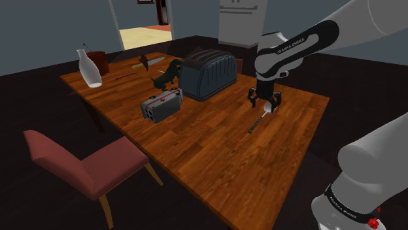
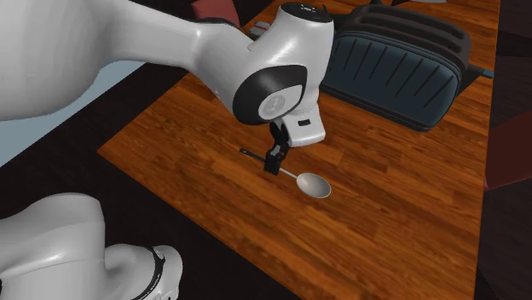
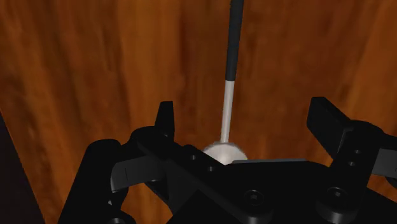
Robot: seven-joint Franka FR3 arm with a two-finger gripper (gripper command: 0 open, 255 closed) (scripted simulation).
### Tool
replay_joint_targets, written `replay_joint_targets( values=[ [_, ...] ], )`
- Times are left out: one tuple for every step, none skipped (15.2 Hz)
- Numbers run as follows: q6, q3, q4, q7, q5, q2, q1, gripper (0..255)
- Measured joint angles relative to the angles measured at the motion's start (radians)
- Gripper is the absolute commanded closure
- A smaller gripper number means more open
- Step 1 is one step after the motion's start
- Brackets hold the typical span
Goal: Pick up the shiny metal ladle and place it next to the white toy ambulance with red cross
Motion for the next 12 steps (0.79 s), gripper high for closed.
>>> replay_joint_targets(
  values=[
    [0.013, 0.002, -0.004, 0.025, -0.004, 0.013, -0.005, 0],
    [0.023, 0.001, -0.009, 0.035, -0.007, 0.020, -0.008, 0],
    [0.038, 0.000, -0.018, 0.040, -0.011, 0.027, -0.012, 0],
    [0.053, 0.001, -0.024, 0.045, -0.014, 0.036, -0.013, 0],
    [0.066, 0.001, -0.032, 0.048, -0.016, 0.042, -0.014, 0],
    [0.080, 0.001, -0.040, 0.050, -0.019, 0.048, -0.015, 0],
    [0.098, 0.002, -0.045, 0.054, -0.024, 0.062, -0.017, 0],
    [0.109, 0.001, -0.053, 0.054, -0.025, 0.065, -0.018, 0],
    [0.114, 0.001, -0.057, 0.055, -0.026, 0.066, -0.018, 0],
    [0.117, 0.002, -0.058, 0.056, -0.026, 0.068, -0.018, 0],
    [0.119, 0.002, -0.059, 0.056, -0.027, 0.069, -0.018, 0],
    [0.120, 0.002, -0.060, 0.056, -0.027, 0.069, -0.018, 0]
  ],
)
